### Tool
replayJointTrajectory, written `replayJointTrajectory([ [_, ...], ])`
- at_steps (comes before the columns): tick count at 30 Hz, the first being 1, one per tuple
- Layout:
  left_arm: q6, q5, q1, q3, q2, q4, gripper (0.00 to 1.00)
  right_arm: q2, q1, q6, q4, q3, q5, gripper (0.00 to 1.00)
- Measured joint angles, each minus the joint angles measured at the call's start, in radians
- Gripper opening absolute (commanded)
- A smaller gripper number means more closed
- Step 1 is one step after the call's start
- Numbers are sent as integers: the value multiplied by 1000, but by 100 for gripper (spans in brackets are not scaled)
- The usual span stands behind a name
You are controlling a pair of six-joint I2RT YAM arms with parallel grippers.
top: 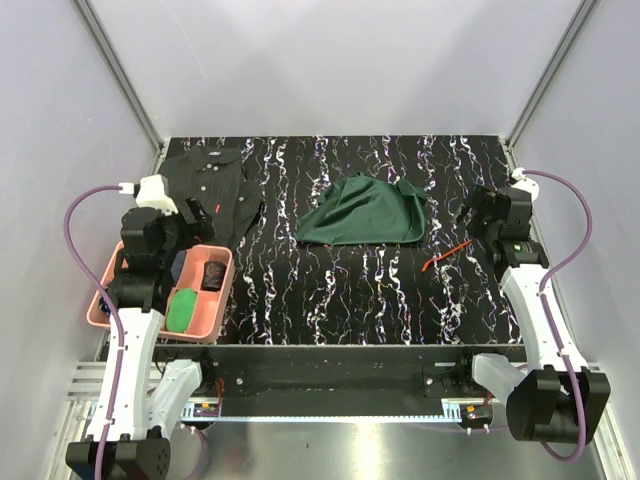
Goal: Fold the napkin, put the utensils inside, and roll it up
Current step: Flatten the napkin out
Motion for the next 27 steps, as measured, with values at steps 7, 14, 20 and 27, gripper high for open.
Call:
replayJointTrajectory([
  [7,-2,-35,0,-3,2,0,93,33,0,4,-3,1,-14,100],
  [14,-50,-9,-31,-3,30,23,92,73,0,10,1,31,-54,100],
  [20,-92,-129,-361,7,180,119,92,109,0,12,21,31,-86,100],
  [27,-69,-121,-520,234,669,249,84,109,0,14,27,31,-102,100],
])
